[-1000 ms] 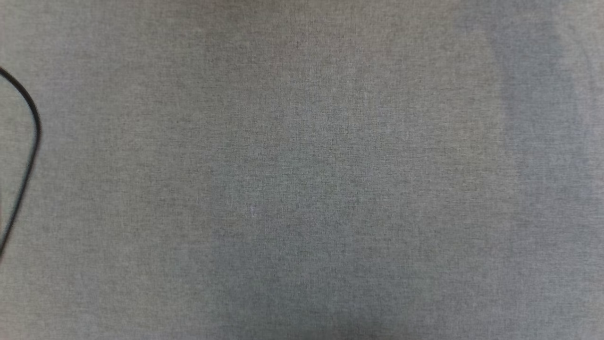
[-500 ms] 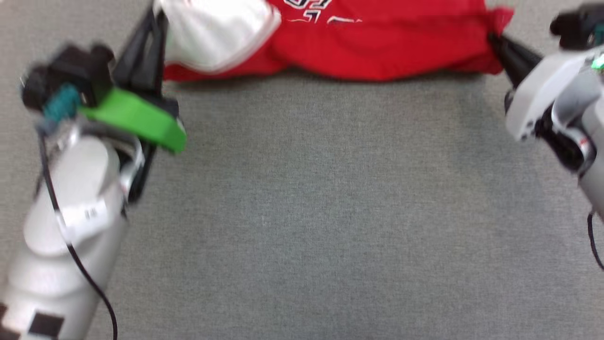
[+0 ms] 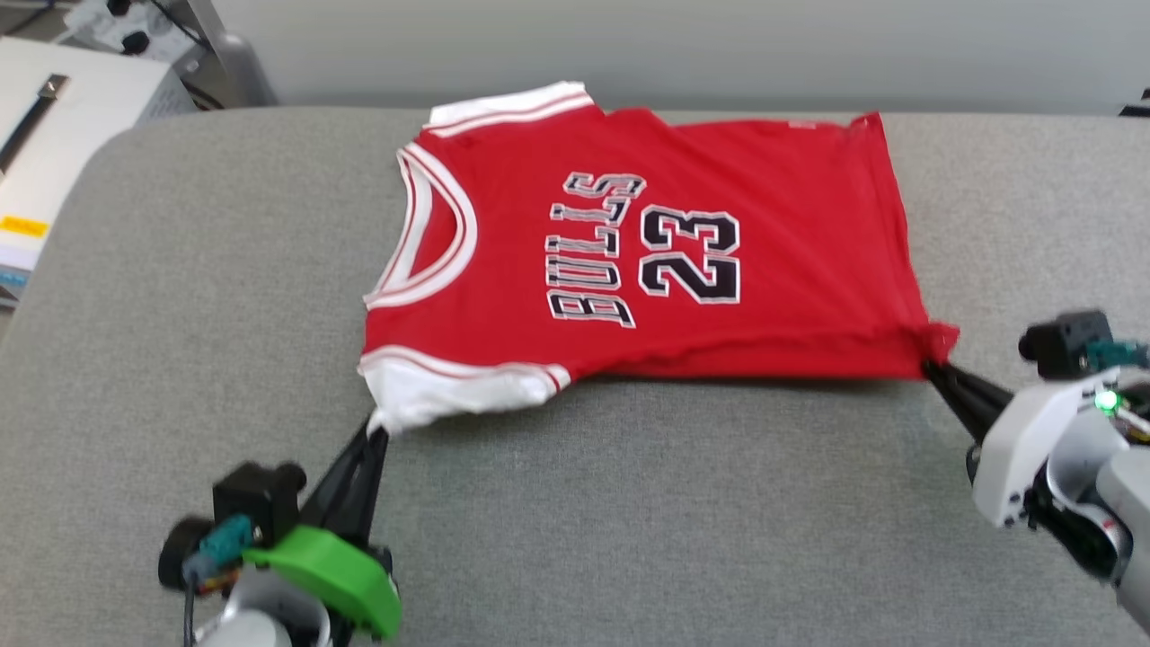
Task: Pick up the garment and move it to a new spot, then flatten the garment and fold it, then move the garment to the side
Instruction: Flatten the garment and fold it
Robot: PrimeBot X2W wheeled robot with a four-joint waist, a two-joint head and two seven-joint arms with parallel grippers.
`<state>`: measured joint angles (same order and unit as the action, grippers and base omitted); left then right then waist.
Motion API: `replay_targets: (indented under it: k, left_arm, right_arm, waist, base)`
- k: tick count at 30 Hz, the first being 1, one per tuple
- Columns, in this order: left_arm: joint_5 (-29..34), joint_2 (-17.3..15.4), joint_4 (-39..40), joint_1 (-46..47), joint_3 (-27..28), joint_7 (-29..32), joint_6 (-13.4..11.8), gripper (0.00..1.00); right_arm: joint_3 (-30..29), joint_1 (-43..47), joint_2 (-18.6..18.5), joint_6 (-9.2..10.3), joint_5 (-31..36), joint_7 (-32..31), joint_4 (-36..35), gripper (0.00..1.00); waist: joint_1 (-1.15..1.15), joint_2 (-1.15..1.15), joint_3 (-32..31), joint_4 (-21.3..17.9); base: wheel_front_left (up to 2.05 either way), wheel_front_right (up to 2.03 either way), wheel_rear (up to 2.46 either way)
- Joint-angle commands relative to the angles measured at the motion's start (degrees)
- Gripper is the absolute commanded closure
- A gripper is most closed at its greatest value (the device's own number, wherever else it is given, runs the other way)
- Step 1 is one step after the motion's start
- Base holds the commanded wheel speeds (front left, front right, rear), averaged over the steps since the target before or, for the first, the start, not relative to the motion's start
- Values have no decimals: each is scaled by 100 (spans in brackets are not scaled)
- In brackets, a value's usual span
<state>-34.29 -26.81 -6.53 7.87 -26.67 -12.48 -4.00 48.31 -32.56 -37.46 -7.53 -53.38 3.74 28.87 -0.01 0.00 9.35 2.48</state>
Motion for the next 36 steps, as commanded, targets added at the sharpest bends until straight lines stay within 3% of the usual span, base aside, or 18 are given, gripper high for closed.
replay_targets:
  k: [1,4,11,21,28,36]
  left_arm:
    - [-44,-6,68,-233,-1,-5,-94,100]
    - [-182,15,159,-711,-6,6,-223,100]
    - [-540,-38,266,-1651,-34,59,-268,100]
    - [-636,-18,385,-2251,-369,344,-321,100]
    - [-558,-29,368,-1953,-399,382,-263,100]
    - [-297,-155,91,-720,-415,591,111,100]
  right_arm:
    - [-6,222,-67,4,-70,64,-33,100]
    - [-21,667,-139,4,-103,114,-75,100]
    - [-185,1608,-263,4,-224,139,-271,100]
    - [-638,2698,-326,4,-169,70,-550,100]
    - [-1107,2926,-189,4,29,-12,-682,100]
    - [-1675,2781,5,4,310,-178,-960,100]
  waist:
    - [1,0,-379,26]
    - [1,0,-565,50]
    - [1,0,-882,103]
    - [1,0,-1079,242]
    - [1,0,-1108,255]
    - [1,0,-928,130]
  base:
    - [0,0,0]
    - [0,0,0]
    - [0,0,0]
    - [0,0,0]
    - [0,0,0]
    - [0,0,0]
